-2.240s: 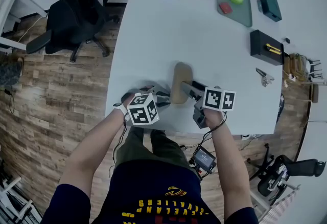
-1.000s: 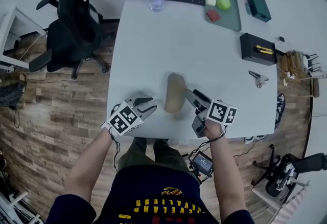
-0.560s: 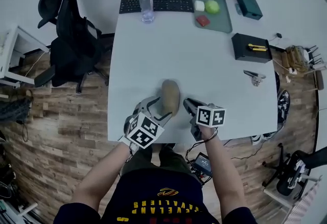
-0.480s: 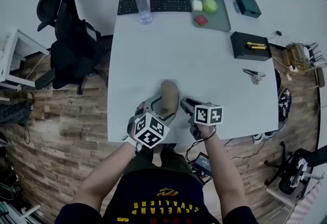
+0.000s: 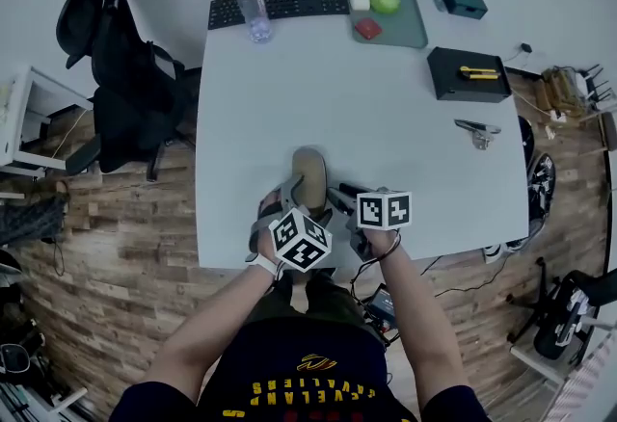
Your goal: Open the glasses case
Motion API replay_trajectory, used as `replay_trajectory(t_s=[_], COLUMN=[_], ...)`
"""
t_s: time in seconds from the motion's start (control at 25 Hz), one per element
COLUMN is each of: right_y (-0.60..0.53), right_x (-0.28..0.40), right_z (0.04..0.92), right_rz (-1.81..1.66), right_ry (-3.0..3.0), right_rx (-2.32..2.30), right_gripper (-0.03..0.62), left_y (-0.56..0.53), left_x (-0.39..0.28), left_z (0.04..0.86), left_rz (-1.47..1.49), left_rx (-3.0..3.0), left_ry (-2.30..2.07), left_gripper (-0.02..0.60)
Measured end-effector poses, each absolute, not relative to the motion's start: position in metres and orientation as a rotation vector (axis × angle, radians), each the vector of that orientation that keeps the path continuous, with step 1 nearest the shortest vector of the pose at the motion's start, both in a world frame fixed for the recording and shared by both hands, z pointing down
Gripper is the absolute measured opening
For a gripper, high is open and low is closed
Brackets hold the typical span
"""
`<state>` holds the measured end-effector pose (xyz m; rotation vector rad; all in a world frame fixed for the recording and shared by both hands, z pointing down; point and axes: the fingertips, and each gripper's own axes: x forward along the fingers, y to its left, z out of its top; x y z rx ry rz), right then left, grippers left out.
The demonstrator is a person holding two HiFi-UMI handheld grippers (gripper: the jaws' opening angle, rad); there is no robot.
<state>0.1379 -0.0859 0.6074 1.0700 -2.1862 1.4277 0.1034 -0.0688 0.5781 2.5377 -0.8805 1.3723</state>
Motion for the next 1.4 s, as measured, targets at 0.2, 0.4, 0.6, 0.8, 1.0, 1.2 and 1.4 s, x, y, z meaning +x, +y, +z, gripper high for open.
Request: replay_trajectory(t_s=[0.2,0.4,0.6,0.8,1.0,1.2,1.4], right_y=[-0.087,-0.083,-0.086,-0.086,-0.085,-0.087,-0.088], right_x=[0.137,0.134,0.129,0.124,0.122,0.119,0.118], right_z=[0.606,0.607,0.606,0.609,0.611,0.611,0.611], right_rz=[1.465,1.494,1.521,1.501,1.483,1.457,1.459], right_ry=[-2.206,-2.207,-2.218,-2.199,-2.168,-2.156,-2.148], right_rx=[1.051,1.031,1.035,1.024,1.022,1.017,1.023], right_gripper=[0.167,0.167,0.167,0.166,0.166,0.166,0.167], left_y=[-0.072,-0.072,-0.074,-0.075,-0.076,-0.079,-0.082], left_x=[0.103,0.096,0.09,0.082,0.07,0.059,0.047], left_z=[0.582,0.582,0.579,0.573,0.568,0.561,0.551], left_rz=[1.429,1.425,1.357,1.297,1.268,1.201,1.146], left_rx=[2.528,2.498,2.482,2.477,2.463,2.448,2.439], left_ry=[-0.925,-0.964,-0.995,-1.048,-1.087,-1.123,-1.153], left_gripper=[0.4,0.4,0.4,0.4,0.4,0.4,0.4])
